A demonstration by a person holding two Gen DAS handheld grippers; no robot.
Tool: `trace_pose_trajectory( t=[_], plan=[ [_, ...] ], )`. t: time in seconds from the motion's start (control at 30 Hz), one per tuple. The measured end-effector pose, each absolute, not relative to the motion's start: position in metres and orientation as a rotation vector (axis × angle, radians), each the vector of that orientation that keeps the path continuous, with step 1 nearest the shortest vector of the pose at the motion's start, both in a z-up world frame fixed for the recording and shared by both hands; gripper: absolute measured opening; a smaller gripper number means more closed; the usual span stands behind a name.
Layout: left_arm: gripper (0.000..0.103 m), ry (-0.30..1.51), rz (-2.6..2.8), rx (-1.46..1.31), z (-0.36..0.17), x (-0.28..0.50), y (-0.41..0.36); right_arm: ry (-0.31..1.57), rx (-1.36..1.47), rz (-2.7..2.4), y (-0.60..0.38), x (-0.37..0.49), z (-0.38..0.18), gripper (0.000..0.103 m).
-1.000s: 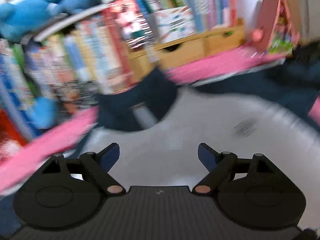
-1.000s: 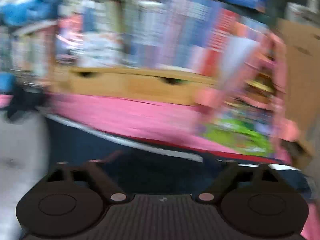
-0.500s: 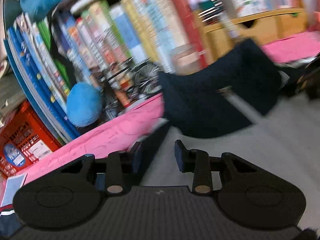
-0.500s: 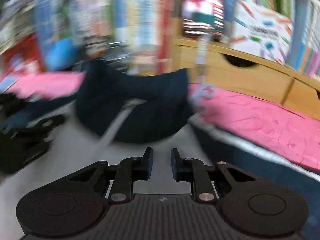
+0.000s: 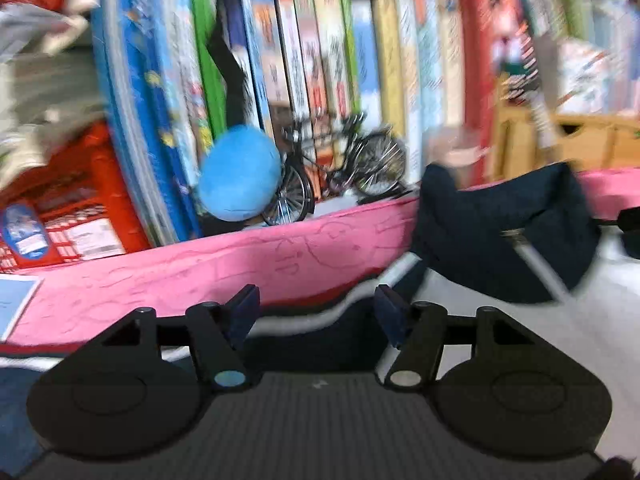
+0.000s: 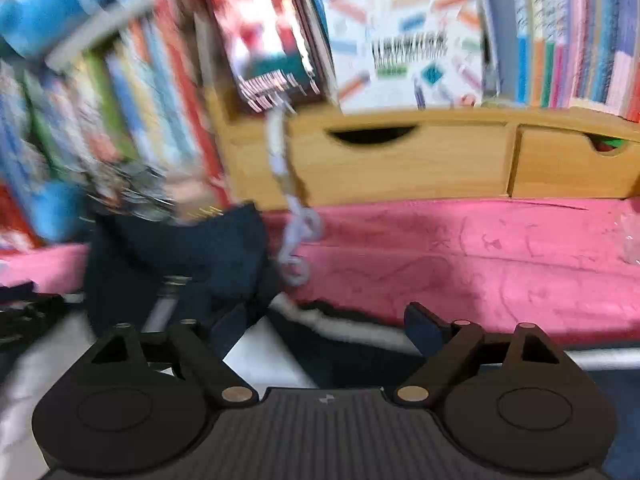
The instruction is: Fold clothes
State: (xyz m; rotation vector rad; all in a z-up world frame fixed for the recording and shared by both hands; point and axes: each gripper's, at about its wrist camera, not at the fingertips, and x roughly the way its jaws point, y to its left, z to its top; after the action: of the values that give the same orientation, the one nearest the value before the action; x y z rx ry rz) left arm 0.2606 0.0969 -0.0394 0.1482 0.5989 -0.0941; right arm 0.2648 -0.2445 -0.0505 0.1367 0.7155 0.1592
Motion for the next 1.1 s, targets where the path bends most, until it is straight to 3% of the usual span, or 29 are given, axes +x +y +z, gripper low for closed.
trace_pose_trajectory(
  t=[0.23, 0.43, 0.5, 0.6, 0.73, 0.8, 0.9, 1.0, 1.1],
  plan=[
    [0.065, 0.59, -0.396, 0.218, -0.017, 0.127, 0.08, 0.615, -0.127, 0.619, -0.184, 0.13, -0.031, 0.101],
    [0.068, 0.684, -0.465, 0.335, -0.051, 0.075, 0.061, 0.596, -0.369, 0.935, -0.139, 0.028, -0.039, 0.103],
    [0.076, 0.669, -0.418, 0.308, -0.054, 0.07, 0.074, 0.615, -0.446, 0.937, -0.146, 0.007, -0.045, 0.103],
    [0.082, 0.672, -0.328, 0.281, -0.054, 0.069, 0.094, 0.704, -0.359, 0.837, -0.19, 0.003, -0.055, 0.103],
    [0.082, 0.681, -0.165, 0.288, -0.048, 0.055, 0.115, 0.728, -0.206, 0.461, -0.279, 0.004, -0.05, 0.103],
    [0.073, 0.667, -0.113, 0.306, -0.042, 0.036, 0.117, 0.754, -0.098, 0.271, -0.313, -0.008, -0.044, 0.103],
    [0.074, 0.592, -0.109, 0.312, -0.031, -0.012, 0.109, 0.652, -0.085, 0.164, -0.328, -0.06, -0.036, 0.102],
    [0.084, 0.509, -0.061, 0.223, -0.025, -0.072, 0.081, 0.437, -0.163, 0.139, -0.29, -0.127, -0.035, 0.103],
    [0.084, 0.489, 0.025, 0.04, -0.029, -0.12, 0.056, 0.317, -0.069, 0.16, -0.24, -0.176, -0.049, 0.103]
  ],
)
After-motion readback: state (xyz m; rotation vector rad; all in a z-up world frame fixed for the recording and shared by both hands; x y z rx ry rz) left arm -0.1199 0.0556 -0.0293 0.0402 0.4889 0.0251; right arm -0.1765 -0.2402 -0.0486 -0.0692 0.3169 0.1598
